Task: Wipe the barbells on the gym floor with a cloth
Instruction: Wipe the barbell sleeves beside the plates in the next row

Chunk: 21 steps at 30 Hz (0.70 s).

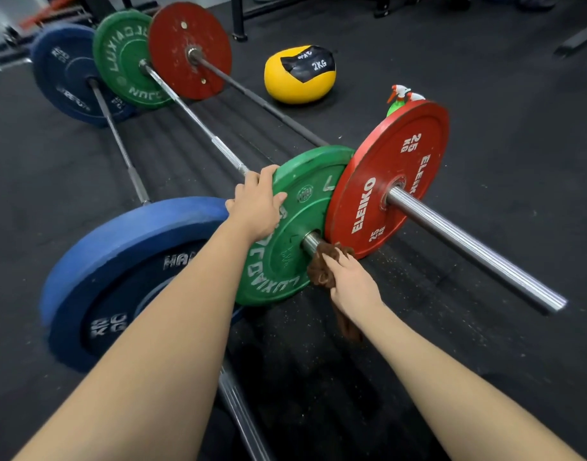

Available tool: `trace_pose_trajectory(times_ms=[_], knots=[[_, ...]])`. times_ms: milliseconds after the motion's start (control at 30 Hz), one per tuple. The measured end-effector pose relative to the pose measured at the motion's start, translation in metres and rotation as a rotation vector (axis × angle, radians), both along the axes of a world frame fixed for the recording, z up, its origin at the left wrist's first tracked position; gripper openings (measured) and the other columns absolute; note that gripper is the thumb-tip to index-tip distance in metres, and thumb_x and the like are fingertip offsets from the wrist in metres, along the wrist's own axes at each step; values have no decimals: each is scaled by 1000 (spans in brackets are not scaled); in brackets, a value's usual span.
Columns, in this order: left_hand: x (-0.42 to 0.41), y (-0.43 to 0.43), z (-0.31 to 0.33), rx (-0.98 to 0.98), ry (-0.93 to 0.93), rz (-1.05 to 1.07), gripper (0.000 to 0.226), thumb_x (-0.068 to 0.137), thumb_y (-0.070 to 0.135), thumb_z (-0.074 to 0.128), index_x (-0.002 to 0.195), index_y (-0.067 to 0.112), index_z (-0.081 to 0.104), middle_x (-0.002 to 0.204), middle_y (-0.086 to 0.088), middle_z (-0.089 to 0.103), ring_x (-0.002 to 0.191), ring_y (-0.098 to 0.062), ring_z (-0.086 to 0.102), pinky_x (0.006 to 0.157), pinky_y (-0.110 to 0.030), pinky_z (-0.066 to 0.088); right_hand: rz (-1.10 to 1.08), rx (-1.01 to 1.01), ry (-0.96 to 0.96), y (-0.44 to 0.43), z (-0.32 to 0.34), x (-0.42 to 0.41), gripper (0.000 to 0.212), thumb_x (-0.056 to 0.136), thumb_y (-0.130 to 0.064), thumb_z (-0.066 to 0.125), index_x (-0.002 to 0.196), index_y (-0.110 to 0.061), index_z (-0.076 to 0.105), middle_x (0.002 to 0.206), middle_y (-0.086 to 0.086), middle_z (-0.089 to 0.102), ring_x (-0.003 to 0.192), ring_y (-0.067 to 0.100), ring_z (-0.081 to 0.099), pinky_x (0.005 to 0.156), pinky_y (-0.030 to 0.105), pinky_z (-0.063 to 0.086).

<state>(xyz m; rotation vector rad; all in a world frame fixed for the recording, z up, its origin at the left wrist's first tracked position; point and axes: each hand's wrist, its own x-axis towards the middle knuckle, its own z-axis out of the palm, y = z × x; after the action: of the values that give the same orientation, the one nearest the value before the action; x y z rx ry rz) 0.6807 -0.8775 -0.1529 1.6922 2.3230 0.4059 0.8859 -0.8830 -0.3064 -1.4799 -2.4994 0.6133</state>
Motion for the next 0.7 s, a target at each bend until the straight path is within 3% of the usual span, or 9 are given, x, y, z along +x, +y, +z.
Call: trace_pose_trajectory(times_ms=[233,467,700], knots=[[2,-1,2,-8,9,16,52,110,36,39,158,30,20,152,-10,32,129,-34,40,104,-55,32,6,-150,-115,36,19,-44,75,93,-3,53,160,-26,29,169,6,19,152,32,23,121,44,32],[3,-3,3,0,-11,12,51,110,35,39,158,30,20,151,-11,33,128,-35,41,104,-55,33,-21,-141,-92,1,27,2,73,91,-4,52,157,-32,35,165,-2,28,143,29,39,114,42,41],[2,-1,2,4,-4,23,49,110,36,39,156,31,23,147,-10,36,126,-36,42,104,-55,33,-23,-94,-121,-18,21,26,73,91,-5,51,157,-32,36,164,-5,30,143,25,41,112,38,43]])
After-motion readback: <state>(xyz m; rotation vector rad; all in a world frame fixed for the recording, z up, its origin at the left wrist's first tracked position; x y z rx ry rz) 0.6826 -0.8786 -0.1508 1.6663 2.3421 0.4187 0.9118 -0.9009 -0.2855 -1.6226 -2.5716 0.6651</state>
